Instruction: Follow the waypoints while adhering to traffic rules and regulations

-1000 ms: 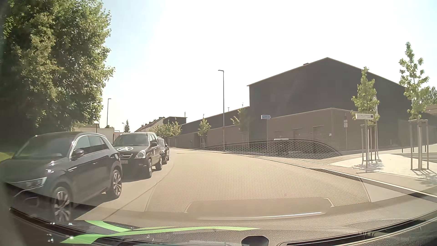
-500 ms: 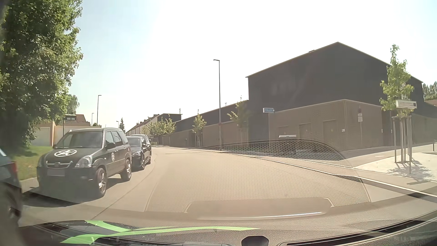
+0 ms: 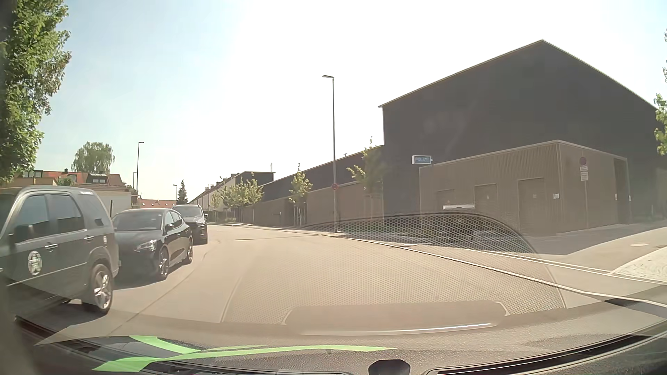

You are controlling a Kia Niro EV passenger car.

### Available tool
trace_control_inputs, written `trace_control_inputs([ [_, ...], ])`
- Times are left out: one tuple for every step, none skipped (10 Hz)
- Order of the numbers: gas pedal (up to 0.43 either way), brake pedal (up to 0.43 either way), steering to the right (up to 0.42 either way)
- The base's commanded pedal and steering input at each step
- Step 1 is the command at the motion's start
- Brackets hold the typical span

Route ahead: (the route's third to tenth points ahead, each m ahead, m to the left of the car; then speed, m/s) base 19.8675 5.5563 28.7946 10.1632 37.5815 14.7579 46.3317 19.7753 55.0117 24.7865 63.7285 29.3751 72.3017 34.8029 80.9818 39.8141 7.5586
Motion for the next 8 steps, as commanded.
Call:
trace_control_inputs([
  [0.079, 0.0, -0.024],
  [0.079, 0.0, -0.029],
  [0.079, 0.0, -0.034],
  [0.079, 0.0, -0.039],
  [0.079, 0.0, -0.046],
  [0.079, 0.0, -0.051],
  [0.079, 0.0, -0.056],
  [0.079, 0.0, -0.063],
])
